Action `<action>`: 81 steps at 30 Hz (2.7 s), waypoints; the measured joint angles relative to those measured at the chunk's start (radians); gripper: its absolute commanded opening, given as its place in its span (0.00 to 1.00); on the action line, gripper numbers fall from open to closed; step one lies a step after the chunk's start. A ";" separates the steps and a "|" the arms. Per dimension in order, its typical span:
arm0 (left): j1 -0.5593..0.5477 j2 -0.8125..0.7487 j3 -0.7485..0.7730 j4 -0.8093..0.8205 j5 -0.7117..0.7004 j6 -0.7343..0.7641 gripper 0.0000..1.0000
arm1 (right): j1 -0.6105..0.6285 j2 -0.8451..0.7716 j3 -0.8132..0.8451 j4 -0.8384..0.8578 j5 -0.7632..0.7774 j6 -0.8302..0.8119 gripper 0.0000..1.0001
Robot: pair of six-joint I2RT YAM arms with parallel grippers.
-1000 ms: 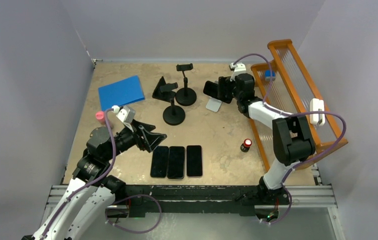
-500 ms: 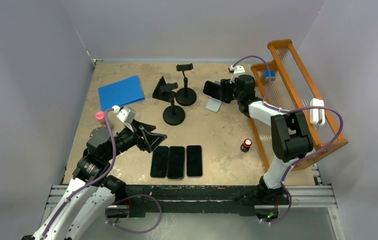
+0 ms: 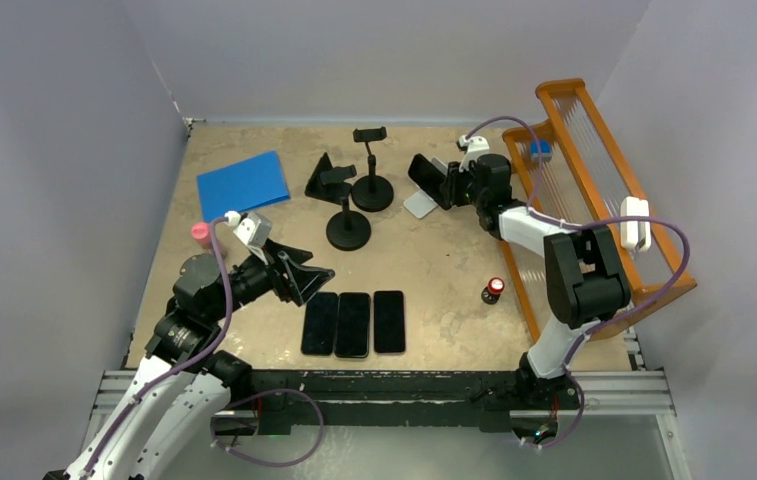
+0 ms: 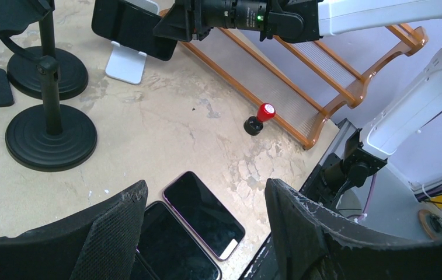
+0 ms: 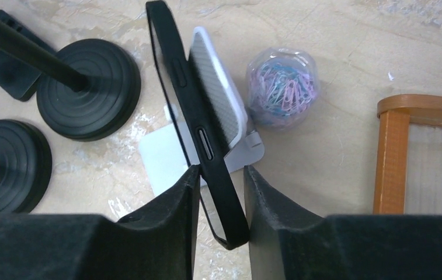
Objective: Remove the phone from the phone stand
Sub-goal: Remove the phone from the phone stand, then place the phone at the center of the board.
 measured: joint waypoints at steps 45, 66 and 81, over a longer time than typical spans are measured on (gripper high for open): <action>0.000 -0.027 -0.043 0.088 0.017 -0.045 0.70 | 0.117 -0.961 -0.493 0.021 -0.193 0.418 0.00; 0.000 0.223 -0.243 0.738 0.255 -0.454 0.71 | 0.236 -1.442 -0.877 0.245 -0.266 0.923 0.00; -0.171 0.522 -0.066 0.969 0.225 -0.463 0.71 | 0.386 -1.221 -0.879 0.525 -0.250 0.988 0.00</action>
